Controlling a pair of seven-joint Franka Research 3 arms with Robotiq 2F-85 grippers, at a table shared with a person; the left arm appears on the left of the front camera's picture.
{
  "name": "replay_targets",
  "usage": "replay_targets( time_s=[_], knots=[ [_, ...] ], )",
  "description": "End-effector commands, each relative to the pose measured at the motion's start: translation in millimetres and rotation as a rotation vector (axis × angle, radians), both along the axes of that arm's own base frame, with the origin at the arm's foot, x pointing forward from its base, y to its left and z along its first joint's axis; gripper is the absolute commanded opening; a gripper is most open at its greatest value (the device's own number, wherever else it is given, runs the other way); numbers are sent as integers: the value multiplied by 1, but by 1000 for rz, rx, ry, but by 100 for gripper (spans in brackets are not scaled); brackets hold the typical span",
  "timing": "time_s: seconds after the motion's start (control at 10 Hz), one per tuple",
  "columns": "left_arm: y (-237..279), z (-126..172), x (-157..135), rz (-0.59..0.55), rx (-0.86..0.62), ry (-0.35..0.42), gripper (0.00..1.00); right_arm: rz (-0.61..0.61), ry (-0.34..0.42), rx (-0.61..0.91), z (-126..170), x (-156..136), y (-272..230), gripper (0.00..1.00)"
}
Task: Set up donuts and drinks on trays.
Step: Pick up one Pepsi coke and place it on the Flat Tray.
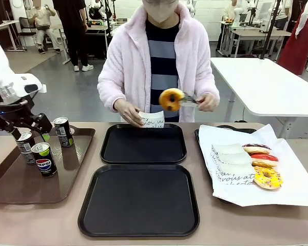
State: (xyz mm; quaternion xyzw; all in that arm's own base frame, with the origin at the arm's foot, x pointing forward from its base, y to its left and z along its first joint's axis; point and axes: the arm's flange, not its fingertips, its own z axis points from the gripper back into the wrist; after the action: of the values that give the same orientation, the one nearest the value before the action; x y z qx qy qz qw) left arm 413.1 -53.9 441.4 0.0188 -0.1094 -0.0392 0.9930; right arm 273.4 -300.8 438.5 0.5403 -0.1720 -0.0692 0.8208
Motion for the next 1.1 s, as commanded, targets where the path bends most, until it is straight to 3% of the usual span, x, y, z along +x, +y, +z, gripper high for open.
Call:
replay_targets(
  time_s=[0.0,1.0],
  knots=[
    [-16,-3,-4,26,47,-22,100,-1,-6,10,-1,-1,-1,100],
    [-9,0,-1,13,10,-5,100,-1,-6,10,-1,-1,-1,100]
  ],
)
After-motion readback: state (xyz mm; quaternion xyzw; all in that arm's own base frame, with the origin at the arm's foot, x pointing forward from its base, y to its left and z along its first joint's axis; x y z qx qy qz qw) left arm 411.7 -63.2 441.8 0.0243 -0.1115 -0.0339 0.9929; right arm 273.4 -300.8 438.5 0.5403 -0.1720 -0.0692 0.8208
